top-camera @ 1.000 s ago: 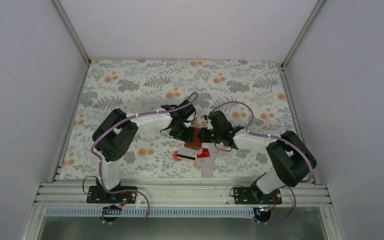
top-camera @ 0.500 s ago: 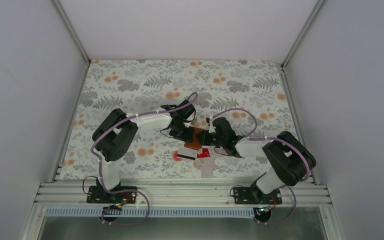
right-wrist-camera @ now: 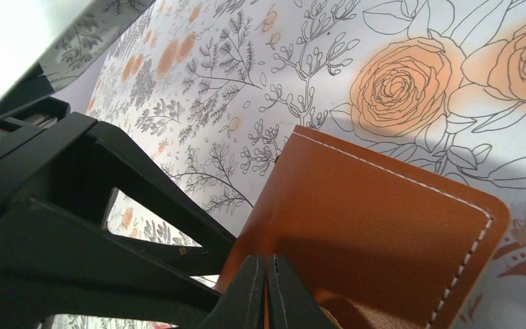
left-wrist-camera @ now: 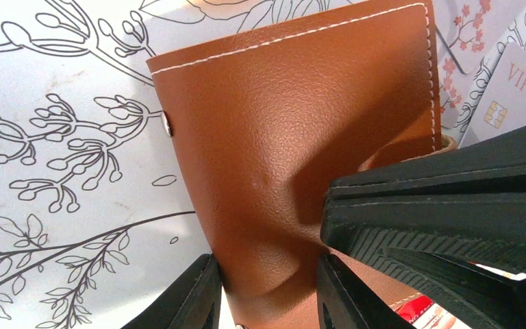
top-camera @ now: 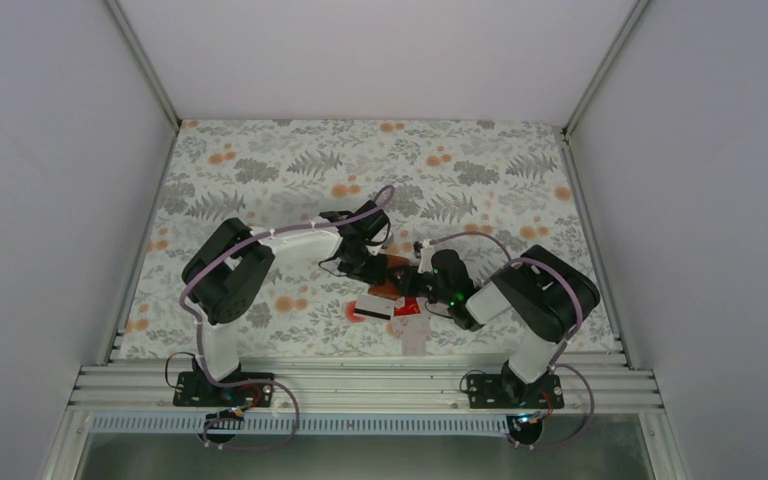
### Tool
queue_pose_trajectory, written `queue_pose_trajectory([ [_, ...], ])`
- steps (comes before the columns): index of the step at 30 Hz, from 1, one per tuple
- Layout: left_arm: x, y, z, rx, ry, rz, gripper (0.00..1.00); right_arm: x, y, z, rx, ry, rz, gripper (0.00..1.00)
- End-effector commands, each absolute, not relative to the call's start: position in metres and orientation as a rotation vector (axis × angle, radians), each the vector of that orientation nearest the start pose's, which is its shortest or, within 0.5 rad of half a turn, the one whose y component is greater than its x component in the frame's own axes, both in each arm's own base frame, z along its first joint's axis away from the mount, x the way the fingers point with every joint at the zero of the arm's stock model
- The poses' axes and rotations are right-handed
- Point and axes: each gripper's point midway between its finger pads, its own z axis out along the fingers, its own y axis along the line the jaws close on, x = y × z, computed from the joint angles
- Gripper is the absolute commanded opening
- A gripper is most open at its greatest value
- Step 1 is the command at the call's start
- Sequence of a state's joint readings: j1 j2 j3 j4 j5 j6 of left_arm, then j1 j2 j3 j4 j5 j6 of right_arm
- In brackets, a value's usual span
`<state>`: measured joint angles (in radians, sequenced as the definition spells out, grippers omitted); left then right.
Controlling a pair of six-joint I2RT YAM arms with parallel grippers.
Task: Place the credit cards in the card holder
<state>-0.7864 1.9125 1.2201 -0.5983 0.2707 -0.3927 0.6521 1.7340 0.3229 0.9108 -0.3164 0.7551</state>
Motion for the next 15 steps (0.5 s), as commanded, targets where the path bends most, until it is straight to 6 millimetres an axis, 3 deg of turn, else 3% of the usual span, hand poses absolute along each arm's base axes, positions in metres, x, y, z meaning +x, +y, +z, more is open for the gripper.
queue_pose_trajectory([
  [1, 0.228, -0.295, -0.003, 0.696, 3.045, -0.461, 0.36, 0.237, 0.249, -0.014, -0.108, 2.462, 1.005, 0.04],
  [4, 0.235, -0.293, 0.004, 0.681, 3.025, -0.426, 0.38, 0.242, 0.253, -0.002, -0.159, 2.455, 0.984, 0.04],
  [10, 0.259, -0.285, 0.027, 0.641, 2.958, -0.291, 0.49, 0.255, 0.267, 0.045, -0.271, 2.378, 0.994, 0.04],
  [15, 0.286, -0.279, 0.061, 0.604, 2.853, -0.179, 0.66, 0.276, 0.277, 0.101, -0.359, 2.304, 0.929, 0.09],
])
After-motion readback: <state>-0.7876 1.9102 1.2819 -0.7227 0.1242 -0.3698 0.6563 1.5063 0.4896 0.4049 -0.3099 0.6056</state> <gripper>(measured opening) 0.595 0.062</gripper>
